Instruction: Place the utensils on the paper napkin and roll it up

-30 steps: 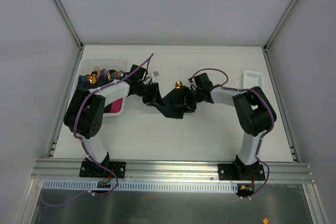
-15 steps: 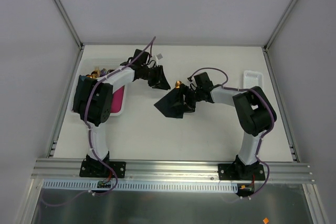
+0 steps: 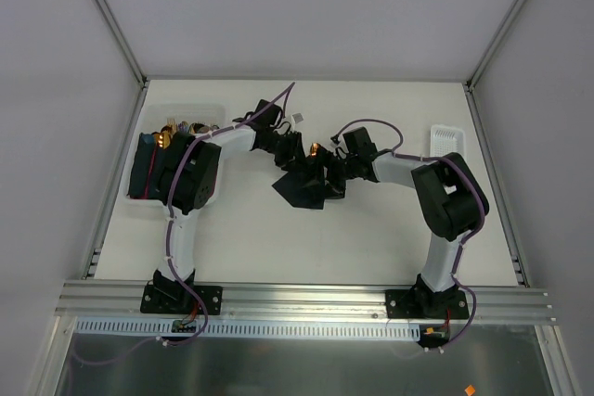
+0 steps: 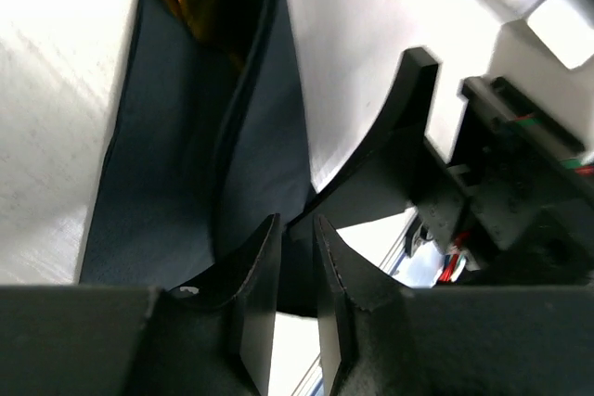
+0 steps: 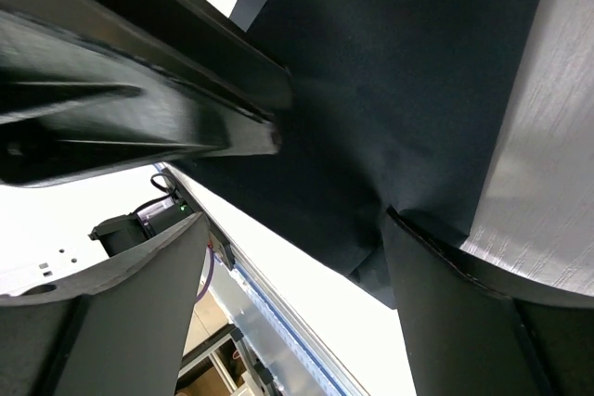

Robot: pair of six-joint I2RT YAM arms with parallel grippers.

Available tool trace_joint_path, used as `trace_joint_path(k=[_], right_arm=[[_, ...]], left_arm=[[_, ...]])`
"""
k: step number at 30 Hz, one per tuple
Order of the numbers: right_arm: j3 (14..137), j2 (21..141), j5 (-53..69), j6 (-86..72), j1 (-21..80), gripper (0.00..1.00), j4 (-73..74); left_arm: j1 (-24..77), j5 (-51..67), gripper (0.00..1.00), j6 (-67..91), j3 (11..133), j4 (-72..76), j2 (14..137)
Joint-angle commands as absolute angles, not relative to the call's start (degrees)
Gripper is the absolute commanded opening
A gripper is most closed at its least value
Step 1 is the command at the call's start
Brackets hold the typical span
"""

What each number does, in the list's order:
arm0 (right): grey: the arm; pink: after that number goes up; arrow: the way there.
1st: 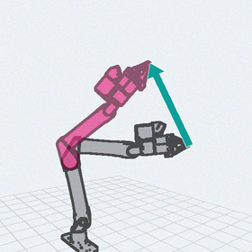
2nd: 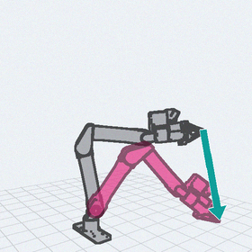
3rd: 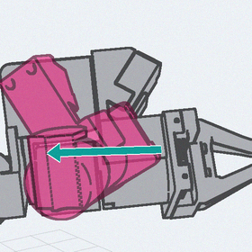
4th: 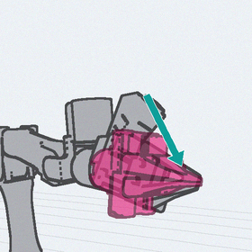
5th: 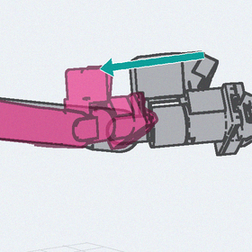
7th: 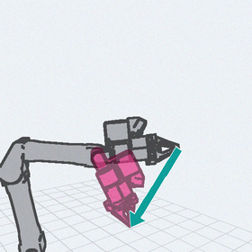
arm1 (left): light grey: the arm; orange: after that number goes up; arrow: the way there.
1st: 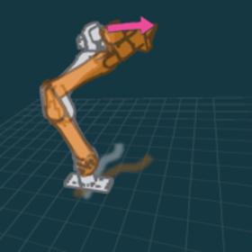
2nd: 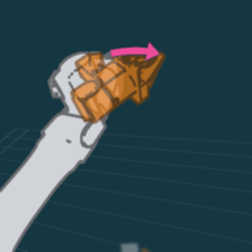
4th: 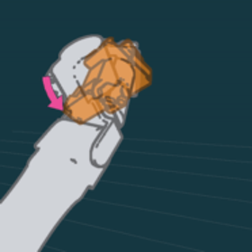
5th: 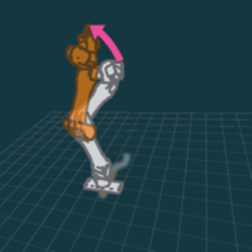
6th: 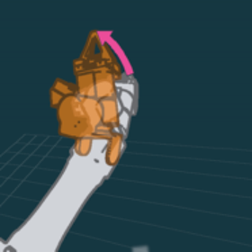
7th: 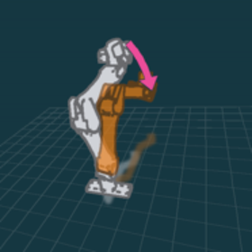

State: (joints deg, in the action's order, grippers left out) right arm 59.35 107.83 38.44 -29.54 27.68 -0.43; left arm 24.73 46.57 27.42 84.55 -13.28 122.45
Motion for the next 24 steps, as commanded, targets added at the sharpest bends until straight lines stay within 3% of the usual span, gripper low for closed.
trace_joint_path(k=[1, 11, 15, 19, 24], right_arm=[[59.06, 109.42, 36.56, -28.04, 27.33, 0.81, 0.35], [59.06, 107.49, 37.88, -27.51, 26.72, 0.80, 0.35], [58.89, 106.79, 38.93, -27.16, 26.02, 0.72, 0.35], [58.71, 105.38, 39.46, -26.54, 25.31, 0.52, 0.44], [59.06, 103.10, 40.25, -25.93, 24.87, 0.37, 0.44]], left_arm=[[24.70, 47.11, 0.20, 26.19, 81.84, -14.06, 121.64], [24.17, 42.81, 0.13, 22.94, 77.79, -15.91, 121.29], [24.17, 42.19, 0.11, 22.41, 77.43, -16.17, 121.55], [24.08, 41.49, 0.09, 22.15, 76.82, -16.35, 121.55], [23.99, 41.66, 0.06, 22.32, 76.90, -16.35, 122.17]])
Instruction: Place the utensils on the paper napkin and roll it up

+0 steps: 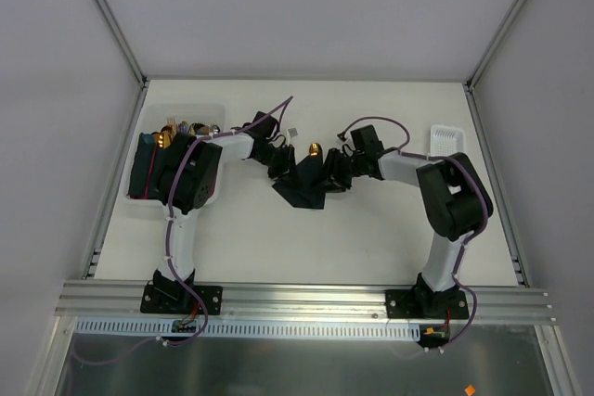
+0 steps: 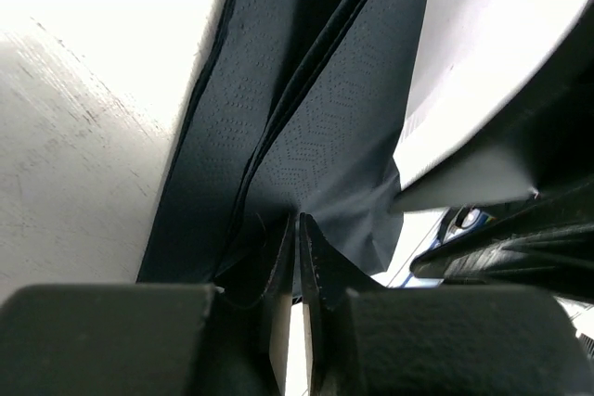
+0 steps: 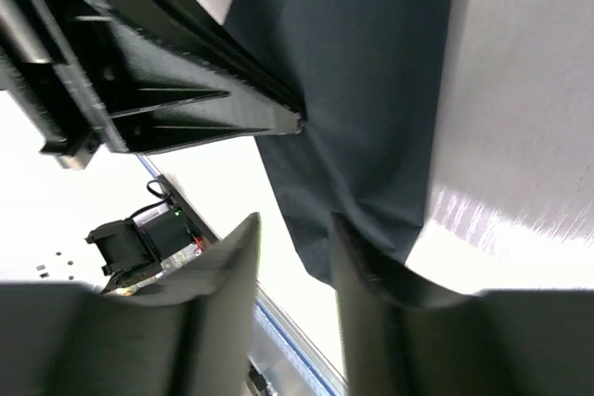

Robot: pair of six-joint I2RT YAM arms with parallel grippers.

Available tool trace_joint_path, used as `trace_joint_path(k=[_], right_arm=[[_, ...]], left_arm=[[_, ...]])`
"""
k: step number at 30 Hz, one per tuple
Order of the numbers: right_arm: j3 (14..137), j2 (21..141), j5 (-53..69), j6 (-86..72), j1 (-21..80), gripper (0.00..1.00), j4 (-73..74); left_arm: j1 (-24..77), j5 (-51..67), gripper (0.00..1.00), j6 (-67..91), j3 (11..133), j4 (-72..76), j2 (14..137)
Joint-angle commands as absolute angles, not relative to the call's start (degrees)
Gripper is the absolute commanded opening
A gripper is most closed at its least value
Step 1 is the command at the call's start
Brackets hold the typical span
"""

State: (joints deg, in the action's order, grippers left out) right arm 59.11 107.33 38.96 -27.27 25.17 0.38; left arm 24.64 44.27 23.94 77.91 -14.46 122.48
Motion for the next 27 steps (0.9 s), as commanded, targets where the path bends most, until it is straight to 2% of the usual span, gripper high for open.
trace_joint_path(k=[1, 7, 9, 14, 27], right_arm=[[59.24, 102.66, 40.60, -25.75, 24.79, 0.34, 0.35], [59.50, 103.80, 42.45, -26.36, 24.61, 0.15, -2.02], [58.10, 104.68, 43.41, -27.85, 24.61, 0.13, -3.42], [54.06, 106.52, 44.91, -31.29, 24.52, 0.12, -8.35], [48.78, 111.53, 45.44, -31.81, 24.00, 0.09, -7.56]], left_arm=[[24.08, 41.83, 0.06, 22.32, 76.99, -16.35, 122.52], [24.08, 41.84, 0.04, 22.33, 77.26, -16.35, 122.87], [24.00, 41.84, 0.04, 22.32, 77.34, -16.35, 122.87], [23.91, 41.75, 0.03, 22.41, 77.34, -16.35, 122.96], [23.82, 42.01, 0.01, 22.41, 76.20, -16.35, 123.22]])
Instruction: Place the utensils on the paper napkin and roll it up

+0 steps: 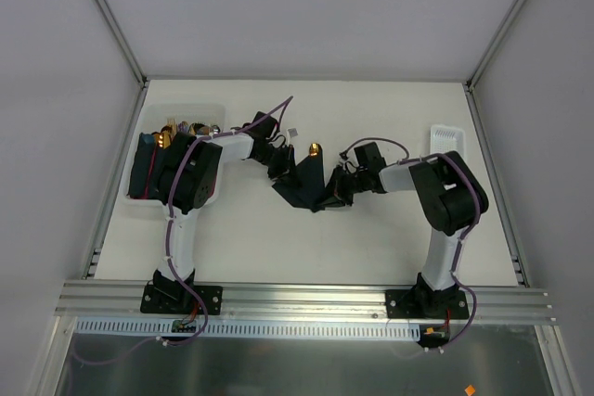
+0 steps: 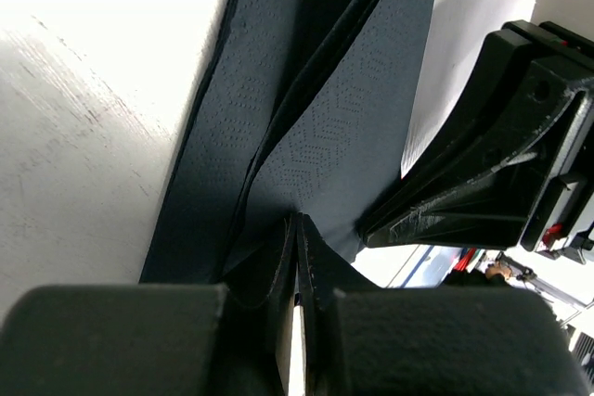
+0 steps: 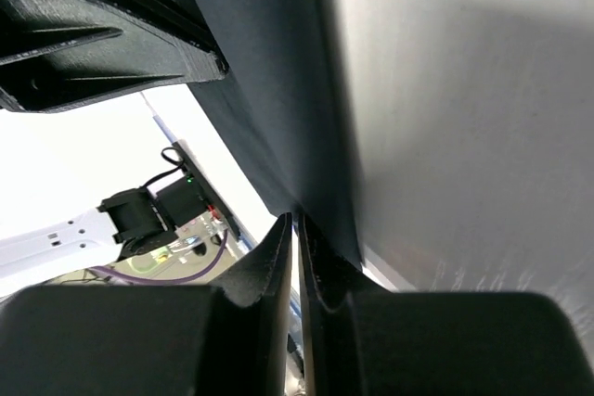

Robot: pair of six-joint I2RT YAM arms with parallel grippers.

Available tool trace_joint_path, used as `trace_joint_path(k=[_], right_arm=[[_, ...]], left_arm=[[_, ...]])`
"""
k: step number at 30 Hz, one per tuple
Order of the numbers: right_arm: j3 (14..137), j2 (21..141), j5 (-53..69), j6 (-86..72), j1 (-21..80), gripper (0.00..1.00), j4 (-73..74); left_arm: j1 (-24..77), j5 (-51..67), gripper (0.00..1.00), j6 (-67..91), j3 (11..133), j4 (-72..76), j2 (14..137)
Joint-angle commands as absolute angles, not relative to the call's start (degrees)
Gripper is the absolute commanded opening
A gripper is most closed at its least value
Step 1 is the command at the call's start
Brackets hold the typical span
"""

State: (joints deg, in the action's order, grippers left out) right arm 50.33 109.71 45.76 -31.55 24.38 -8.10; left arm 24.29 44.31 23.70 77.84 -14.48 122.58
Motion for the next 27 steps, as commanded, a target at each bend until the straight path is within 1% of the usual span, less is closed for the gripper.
trace_joint_path(k=[1, 10, 15, 19, 21, 22, 27], right_arm=[[48.43, 111.45, 45.44, -31.82, 23.91, 0.09, -7.56], [41.49, 107.67, 44.56, -31.82, 23.91, 0.07, -7.73], [36.48, 104.16, 44.30, -36.20, 26.01, 0.06, -12.56], [34.02, 101.17, 43.51, -41.56, 28.73, 0.15, -18.35], [34.89, 99.67, 42.90, -43.50, 30.57, 0.16, -19.42], [35.24, 99.23, 42.72, -44.29, 31.28, 0.19, -21.34], [39.10, 95.73, 41.93, -43.69, 31.21, 0.21, -20.22]], left_arm=[[23.91, 42.10, 0.01, 22.41, 75.94, -16.35, 122.79], [23.91, 43.77, 0.01, 21.10, 72.16, -16.35, 121.91], [23.99, 44.73, 0.00, 19.78, 72.24, -16.35, 121.99], [24.17, 44.82, 0.01, 18.99, 73.74, -16.52, 122.43], [24.43, 44.65, 0.00, 18.11, 75.49, -17.40, 122.78], [24.52, 44.39, 0.00, 17.84, 76.72, -17.75, 123.31], [24.61, 43.42, 0.00, 16.70, 79.71, -20.21, 124.54]])
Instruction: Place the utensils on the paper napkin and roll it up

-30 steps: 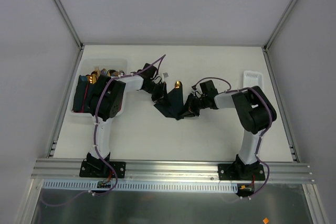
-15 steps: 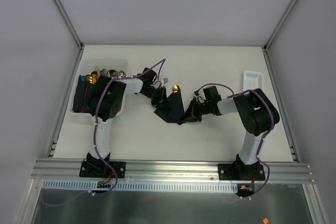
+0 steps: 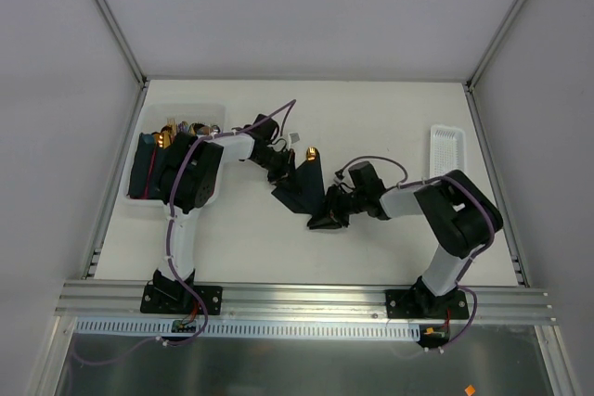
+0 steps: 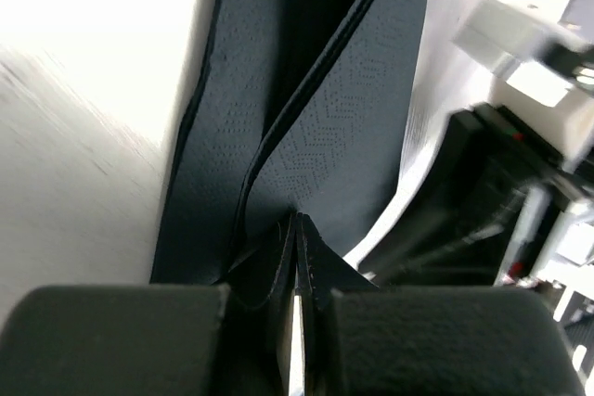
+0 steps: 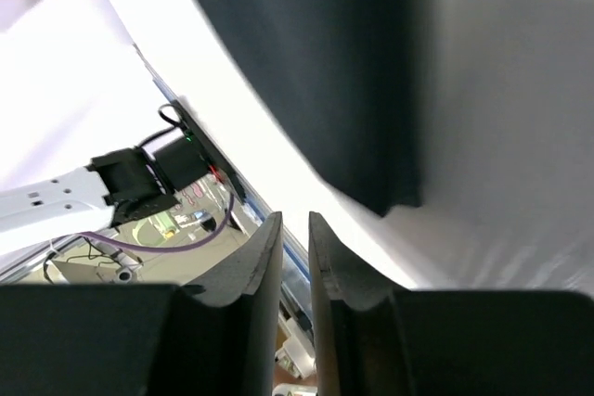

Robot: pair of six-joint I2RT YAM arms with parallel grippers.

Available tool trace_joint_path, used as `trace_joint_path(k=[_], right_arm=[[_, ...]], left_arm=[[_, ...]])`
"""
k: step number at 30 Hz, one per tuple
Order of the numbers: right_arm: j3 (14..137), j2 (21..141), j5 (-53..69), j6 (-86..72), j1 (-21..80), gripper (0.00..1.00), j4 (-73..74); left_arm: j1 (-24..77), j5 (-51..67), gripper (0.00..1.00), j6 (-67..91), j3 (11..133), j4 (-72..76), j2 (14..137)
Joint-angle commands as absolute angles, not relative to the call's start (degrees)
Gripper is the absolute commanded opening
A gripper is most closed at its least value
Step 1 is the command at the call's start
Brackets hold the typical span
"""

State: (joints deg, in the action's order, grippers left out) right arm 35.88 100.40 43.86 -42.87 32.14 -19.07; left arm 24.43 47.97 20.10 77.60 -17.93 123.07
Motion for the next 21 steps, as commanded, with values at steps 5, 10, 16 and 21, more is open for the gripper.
trace_joint_path(k=[5, 10, 16, 21], right_arm=[[40.69, 90.45, 38.42, -38.42, 26.20, 0.25, -13.12], [45.52, 89.29, 32.17, -29.54, 21.19, 0.41, -2.03], [53.60, 94.65, 34.70, -25.06, 19.95, 0.39, 1.92], [63.78, 101.49, 38.49, -23.91, 20.56, 0.33, 2.63]], left_arm=[[24.61, 42.98, 0.00, 15.12, 80.33, -21.00, 124.98], [24.70, 42.19, 0.00, 13.01, 82.17, -23.11, 125.86], [24.87, 42.10, 0.00, 9.50, 86.13, -27.94, 128.84], [24.87, 42.10, 0.00, 8.00, 85.52, -28.65, 129.02]])
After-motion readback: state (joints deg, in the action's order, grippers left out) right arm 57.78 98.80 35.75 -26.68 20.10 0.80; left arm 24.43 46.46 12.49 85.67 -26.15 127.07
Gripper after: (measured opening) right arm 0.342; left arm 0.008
